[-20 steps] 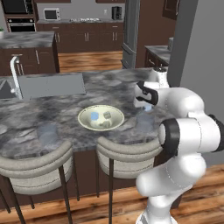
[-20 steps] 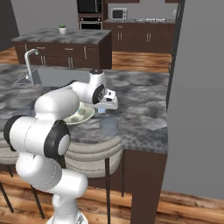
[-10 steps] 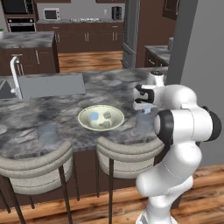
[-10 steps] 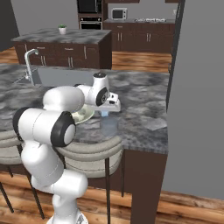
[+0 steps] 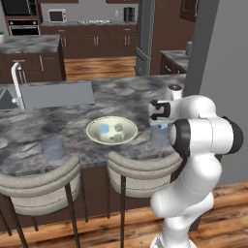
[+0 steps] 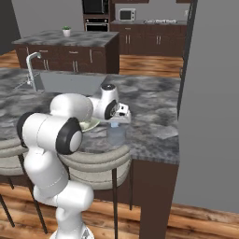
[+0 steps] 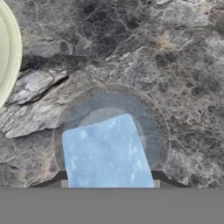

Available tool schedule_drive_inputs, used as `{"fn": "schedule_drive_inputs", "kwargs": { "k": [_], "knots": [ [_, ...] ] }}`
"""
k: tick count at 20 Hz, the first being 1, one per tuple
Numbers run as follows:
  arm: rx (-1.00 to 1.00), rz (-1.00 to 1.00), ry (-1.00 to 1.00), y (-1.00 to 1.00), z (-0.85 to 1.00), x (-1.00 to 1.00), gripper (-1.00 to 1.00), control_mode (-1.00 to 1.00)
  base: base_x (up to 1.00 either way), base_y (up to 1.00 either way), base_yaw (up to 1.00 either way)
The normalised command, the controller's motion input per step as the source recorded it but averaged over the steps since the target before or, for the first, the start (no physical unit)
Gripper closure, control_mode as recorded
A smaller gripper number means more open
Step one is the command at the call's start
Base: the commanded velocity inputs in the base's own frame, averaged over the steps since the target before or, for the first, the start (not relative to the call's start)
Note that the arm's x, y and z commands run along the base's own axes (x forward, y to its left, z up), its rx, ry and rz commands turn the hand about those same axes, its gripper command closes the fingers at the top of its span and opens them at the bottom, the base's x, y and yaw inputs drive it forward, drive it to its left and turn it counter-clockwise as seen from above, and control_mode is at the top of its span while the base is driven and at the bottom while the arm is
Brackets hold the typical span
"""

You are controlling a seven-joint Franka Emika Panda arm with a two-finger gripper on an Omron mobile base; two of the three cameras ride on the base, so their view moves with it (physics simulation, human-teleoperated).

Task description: There are four ice cubes in the ice bowl. Place two ice cubes in each glass of water.

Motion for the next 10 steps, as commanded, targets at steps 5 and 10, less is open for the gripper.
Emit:
{"fn": "schedule_drive_inputs", "kwargs": {
  "k": [5,10],
  "knots": [
    [0.00,-0.02,-0.04,-0.03,-0.06,0.24,1.00,-1.00,0.00,0.00,0.00],
    [0.00,0.00,-0.02,0.00,-0.06,0.09,1.00,-1.00,0.00,0.00,0.00]
  ]
}}
